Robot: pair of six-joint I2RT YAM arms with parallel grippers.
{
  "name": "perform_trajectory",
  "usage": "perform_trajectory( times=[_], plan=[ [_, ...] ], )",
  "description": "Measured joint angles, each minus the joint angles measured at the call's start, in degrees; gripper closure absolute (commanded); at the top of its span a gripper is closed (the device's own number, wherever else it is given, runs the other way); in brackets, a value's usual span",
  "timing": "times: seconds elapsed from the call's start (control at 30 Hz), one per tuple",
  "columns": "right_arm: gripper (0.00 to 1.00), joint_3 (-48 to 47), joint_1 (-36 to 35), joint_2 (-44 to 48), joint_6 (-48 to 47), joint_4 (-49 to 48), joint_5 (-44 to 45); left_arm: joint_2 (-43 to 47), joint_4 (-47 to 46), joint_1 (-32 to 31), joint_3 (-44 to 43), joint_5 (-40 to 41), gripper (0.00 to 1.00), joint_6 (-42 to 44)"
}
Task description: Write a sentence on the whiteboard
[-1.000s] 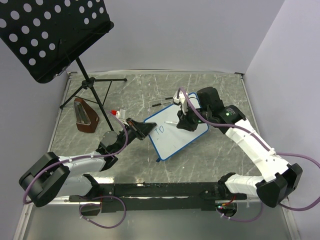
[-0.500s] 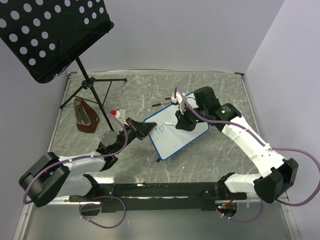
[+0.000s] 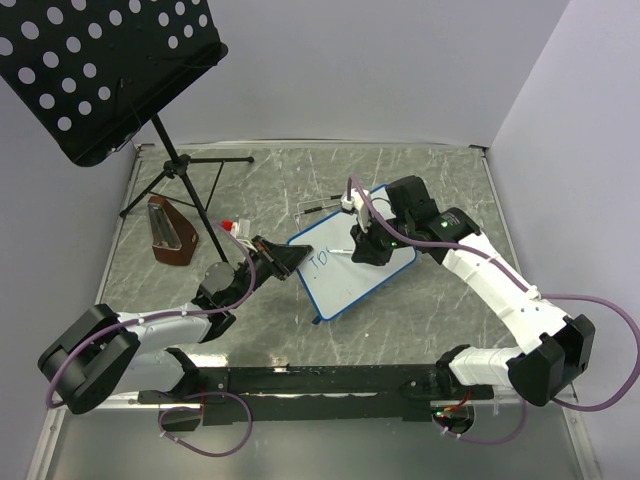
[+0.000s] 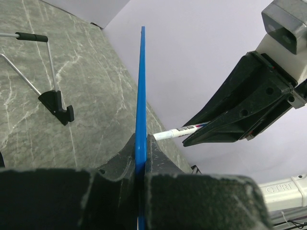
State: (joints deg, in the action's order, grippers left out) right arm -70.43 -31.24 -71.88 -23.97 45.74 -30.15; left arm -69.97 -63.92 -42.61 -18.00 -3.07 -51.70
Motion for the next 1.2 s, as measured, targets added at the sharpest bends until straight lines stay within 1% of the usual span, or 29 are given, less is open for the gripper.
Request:
perform_trajectory(
  times=[1.2],
  plan=[
    [1.0, 0.7, -0.1, 0.1, -1.1, 1.0, 1.3, 0.1, 0.3, 0.0, 0.0, 0.6, 0.99, 0.2]
  ],
)
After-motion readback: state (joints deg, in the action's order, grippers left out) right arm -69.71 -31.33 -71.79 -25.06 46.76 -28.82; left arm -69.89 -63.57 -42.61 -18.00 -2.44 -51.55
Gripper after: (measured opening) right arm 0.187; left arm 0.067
